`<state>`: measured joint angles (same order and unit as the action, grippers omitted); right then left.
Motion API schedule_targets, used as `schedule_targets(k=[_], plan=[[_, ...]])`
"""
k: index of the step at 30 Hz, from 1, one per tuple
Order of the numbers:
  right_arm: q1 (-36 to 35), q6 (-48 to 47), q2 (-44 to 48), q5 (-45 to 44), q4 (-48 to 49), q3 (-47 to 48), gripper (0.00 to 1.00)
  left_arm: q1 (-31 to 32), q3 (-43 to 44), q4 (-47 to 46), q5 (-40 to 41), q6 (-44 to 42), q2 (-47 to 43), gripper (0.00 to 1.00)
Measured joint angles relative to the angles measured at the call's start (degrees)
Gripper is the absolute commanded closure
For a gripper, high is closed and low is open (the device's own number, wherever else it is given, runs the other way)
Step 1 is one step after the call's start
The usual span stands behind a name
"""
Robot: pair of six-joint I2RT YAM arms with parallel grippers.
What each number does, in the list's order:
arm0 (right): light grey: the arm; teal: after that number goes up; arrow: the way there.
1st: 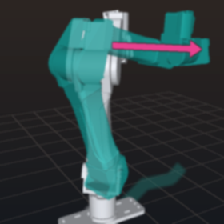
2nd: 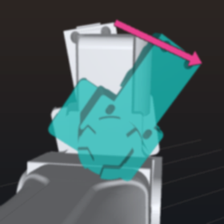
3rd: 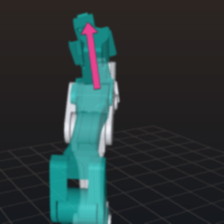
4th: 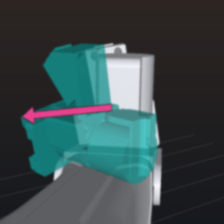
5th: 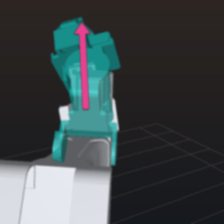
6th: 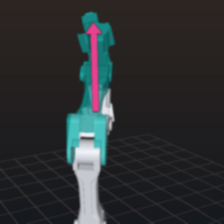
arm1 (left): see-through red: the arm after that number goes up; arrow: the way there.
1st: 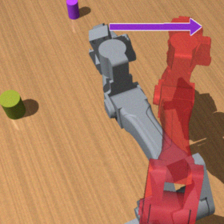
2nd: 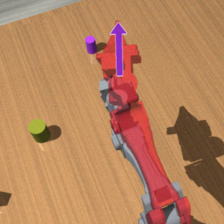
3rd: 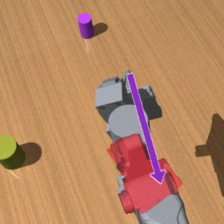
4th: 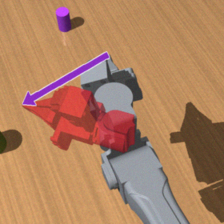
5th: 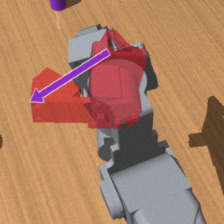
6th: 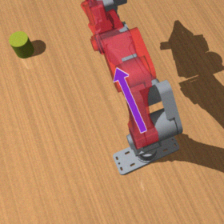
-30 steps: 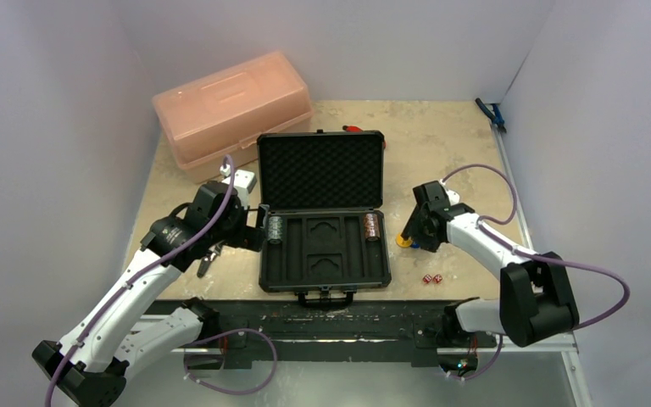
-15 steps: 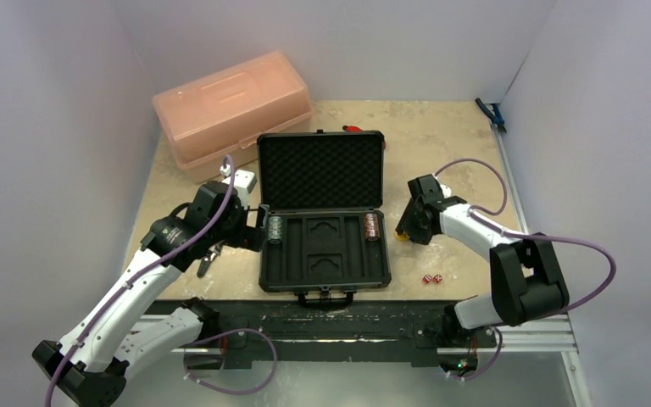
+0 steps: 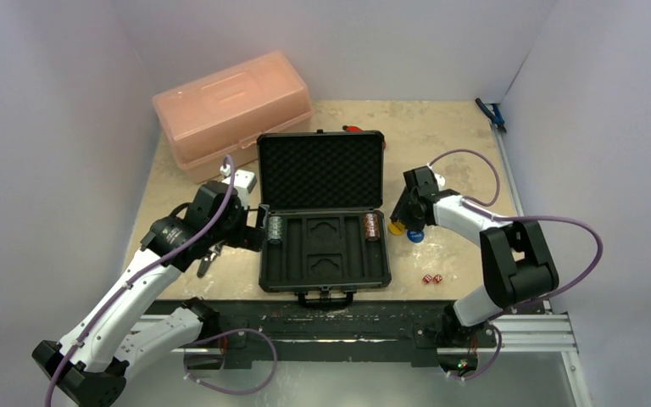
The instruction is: Pack up texas hold em set
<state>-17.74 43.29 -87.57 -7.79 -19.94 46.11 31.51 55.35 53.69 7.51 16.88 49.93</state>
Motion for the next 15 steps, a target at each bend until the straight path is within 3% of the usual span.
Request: schedule_targets(k=[15], plan=[[0.0, -0.9, 0.0, -4.0, -2.4, 0.2, 0.46, 0.0, 0.0, 0.0, 0.0, 0.0, -0.4, 0.03]])
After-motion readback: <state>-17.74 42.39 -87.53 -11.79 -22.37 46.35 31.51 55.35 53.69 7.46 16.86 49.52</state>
